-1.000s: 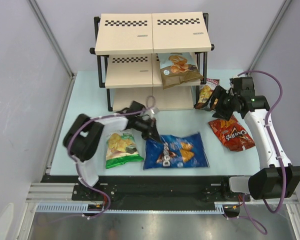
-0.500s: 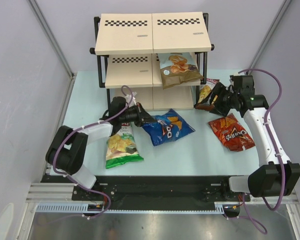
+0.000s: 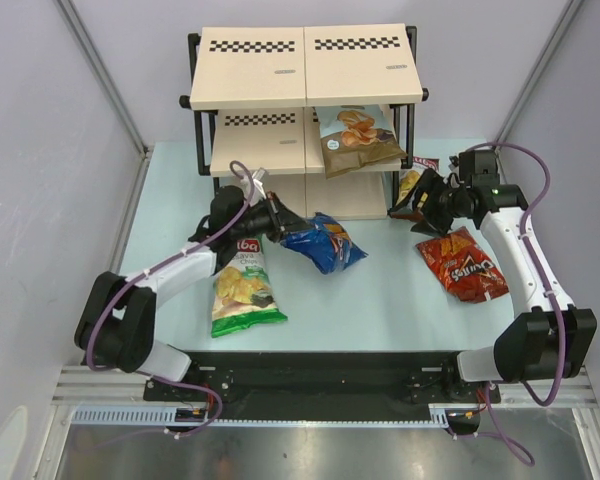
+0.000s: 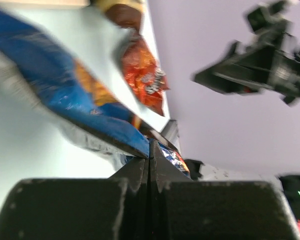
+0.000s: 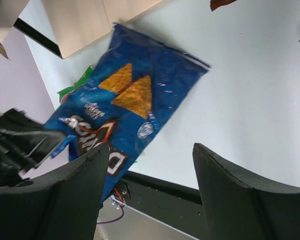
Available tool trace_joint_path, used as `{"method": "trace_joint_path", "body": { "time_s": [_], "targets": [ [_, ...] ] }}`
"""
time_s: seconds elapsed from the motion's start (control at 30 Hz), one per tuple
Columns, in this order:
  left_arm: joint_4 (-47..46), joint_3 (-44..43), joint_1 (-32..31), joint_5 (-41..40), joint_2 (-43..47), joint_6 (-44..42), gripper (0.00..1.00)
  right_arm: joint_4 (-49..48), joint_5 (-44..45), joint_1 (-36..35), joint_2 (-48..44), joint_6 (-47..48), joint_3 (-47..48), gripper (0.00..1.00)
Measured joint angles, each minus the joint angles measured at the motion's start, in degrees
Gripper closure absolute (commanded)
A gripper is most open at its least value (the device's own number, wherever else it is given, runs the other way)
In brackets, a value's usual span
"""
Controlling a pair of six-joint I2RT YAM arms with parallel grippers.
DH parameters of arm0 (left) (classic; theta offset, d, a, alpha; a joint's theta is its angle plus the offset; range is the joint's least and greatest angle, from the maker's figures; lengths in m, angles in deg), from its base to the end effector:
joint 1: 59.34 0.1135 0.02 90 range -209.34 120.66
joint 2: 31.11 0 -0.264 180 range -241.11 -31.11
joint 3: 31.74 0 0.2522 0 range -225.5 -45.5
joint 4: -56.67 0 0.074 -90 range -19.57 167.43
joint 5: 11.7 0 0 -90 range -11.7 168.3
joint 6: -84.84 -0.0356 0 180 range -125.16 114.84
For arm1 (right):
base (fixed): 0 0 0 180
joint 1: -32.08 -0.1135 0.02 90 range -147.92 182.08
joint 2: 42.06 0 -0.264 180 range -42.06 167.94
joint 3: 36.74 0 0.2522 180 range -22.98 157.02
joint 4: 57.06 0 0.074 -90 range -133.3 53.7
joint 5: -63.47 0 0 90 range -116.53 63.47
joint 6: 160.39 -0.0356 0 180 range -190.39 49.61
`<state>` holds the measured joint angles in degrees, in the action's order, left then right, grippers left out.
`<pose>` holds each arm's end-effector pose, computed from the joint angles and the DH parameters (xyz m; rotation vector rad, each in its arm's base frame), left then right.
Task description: Place and organize the chips bags onto the shelf
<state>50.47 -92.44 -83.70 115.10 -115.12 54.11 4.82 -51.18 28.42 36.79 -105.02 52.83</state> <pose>0.2846 -0.1523 0.2461 -0.1363 2.1348 -1.5378 0.2819 0.0329 0.3366 0.4858 2.4809 0.8117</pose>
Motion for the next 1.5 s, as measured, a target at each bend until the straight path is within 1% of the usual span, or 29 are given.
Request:
{"method": "trace_joint_path", "body": {
  "time_s": [0.17, 0.27, 0.4, 0.67, 0.93, 1.07, 1.17, 1.3, 1.37, 1.43, 1.5],
  "targets": [
    [-1.44, -4.76, -0.55, 4.00, 0.44, 0.20, 1.00, 0.07, 0.61, 0.61, 0.00, 0.11, -0.31, 0.28],
    [-2.32, -8.85, -1.25, 5.46, 0.26, 0.24, 1.00, -0.26, -0.07, 1.29, -0.02, -1.49, -0.48, 0.28],
    [-2.97, -12.48, -1.57, 5.44, 0.02, -0.22, 1.00, -2.25, -1.77, 1.99, -0.11, -4.57, -0.48, 0.29],
    [-3.13, -12.74, -1.05, 1.64, -0.79, -1.36, 1.00, -4.55, -2.84, 2.86, -0.22, -6.25, -0.48, 0.29],
    [-4.09, -12.63, -0.70, -6.60, -1.42, -2.51, 1.00, -7.89, -3.93, 3.04, 0.13, -7.61, -0.48, 0.30],
    [-2.36, -8.24, -0.76, -8.92, 1.18, -2.49, 1.00, -8.90, -4.35, 3.04, 1.53, -7.85, -0.48, 0.26],
    [-1.25, -0.57, -1.14, -9.16, 4.39, -2.16, 1.00, -8.39, -4.00, 2.78, 2.71, -7.78, -0.48, 0.25],
    [-0.13, 11.80, -2.34, -9.77, 7.89, -0.07, 1.00, -5.55, -2.56, 0.92, 4.63, -6.56, -0.46, 0.18],
    [1.81, 14.67, -2.58, -9.92, 8.24, 0.59, 0.94, -4.57, -2.56, -0.37, 5.44, -5.88, -0.46, 0.16],
    [4.79, 16.76, -2.86, -10.29, 8.85, 0.90, 0.77, -3.54, -2.80, -2.05, 6.45, -5.51, -0.46, 0.13],
    [6.99, 17.44, -3.06, -10.97, 9.99, 1.27, 0.68, -2.93, -3.72, -3.67, 7.26, -5.62, -0.70, 0.11]
  ]
}}
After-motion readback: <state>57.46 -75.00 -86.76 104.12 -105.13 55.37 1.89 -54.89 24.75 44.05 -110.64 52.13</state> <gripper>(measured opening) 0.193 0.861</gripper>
